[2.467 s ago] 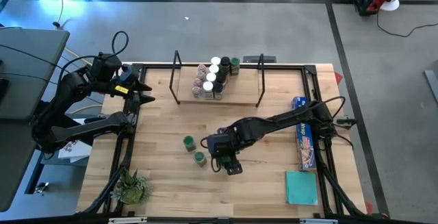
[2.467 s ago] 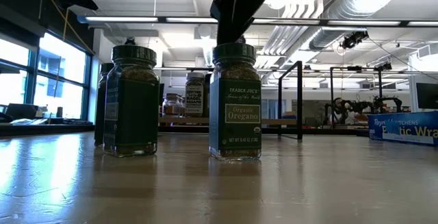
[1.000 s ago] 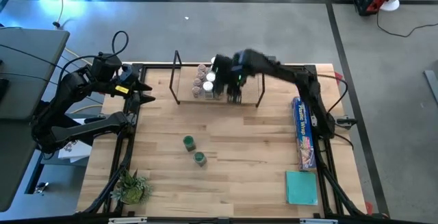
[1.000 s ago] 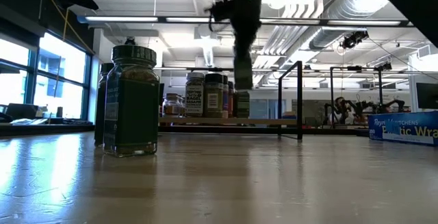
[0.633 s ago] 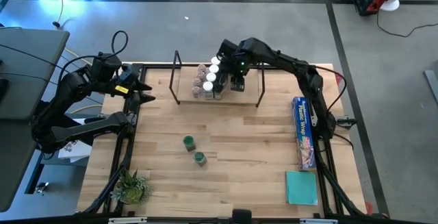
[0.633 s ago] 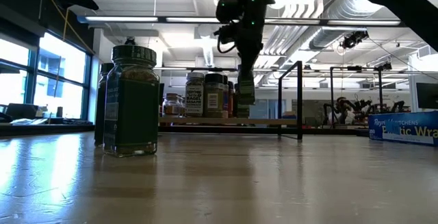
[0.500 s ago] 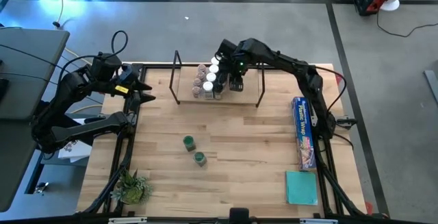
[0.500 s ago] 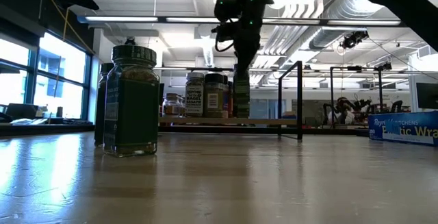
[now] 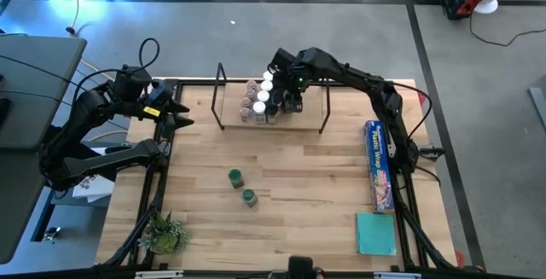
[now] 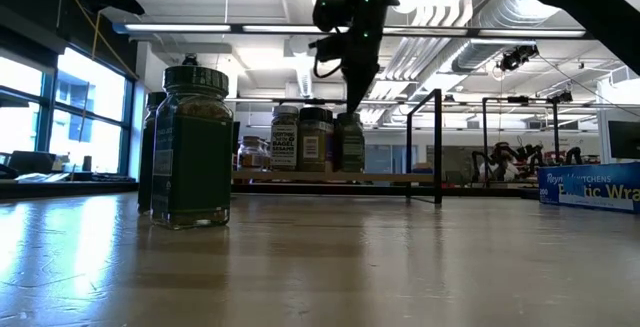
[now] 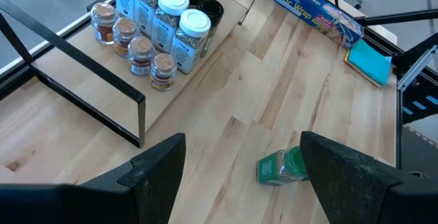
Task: Shelf spices
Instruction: Put the bottom right green seasoning bottle on the shelf aligned with the other green seasoning bottle
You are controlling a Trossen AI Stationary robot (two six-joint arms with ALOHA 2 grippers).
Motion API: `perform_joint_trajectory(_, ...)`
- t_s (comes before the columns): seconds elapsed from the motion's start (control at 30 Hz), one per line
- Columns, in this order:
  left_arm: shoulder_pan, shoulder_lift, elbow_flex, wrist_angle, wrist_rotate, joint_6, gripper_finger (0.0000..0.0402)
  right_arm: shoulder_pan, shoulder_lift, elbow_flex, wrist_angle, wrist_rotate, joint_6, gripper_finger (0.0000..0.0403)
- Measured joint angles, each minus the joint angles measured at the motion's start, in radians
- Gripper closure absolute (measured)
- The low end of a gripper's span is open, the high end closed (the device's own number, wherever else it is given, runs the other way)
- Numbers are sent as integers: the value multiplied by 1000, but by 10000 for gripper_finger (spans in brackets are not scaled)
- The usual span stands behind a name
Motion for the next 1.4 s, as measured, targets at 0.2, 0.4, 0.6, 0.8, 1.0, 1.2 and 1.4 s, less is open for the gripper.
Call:
perform_joint_trajectory(0.2, 0, 0, 0, 0, 0, 0, 119, 0, 1, 0, -8, 22, 122, 182)
perform_joint_trajectory(0.4, 0, 0, 0, 0, 1, 0, 119, -1, 2, 24, -65, 53, 273, 211)
perform_joint_trajectory(0.6, 0, 0, 0, 0, 1, 0, 119, -1, 2, 101, -130, 33, 352, 221)
perform_joint_trajectory(0.8, 0, 0, 0, 0, 2, 0, 119, -3, 2, 77, -84, -114, 314, 274)
perform_joint_trajectory(1.0, 0, 0, 0, 0, 1, 0, 119, -17, 2, 4, -43, -119, 333, 363)
perform_joint_trajectory(1.2, 0, 0, 0, 0, 1, -1, 119, -35, -2, -21, 13, -124, 477, 400)
perform_joint_trajectory(1.4, 0, 0, 0, 8, 1, -8, 119, -57, 0, -23, 52, -107, 586, 400)
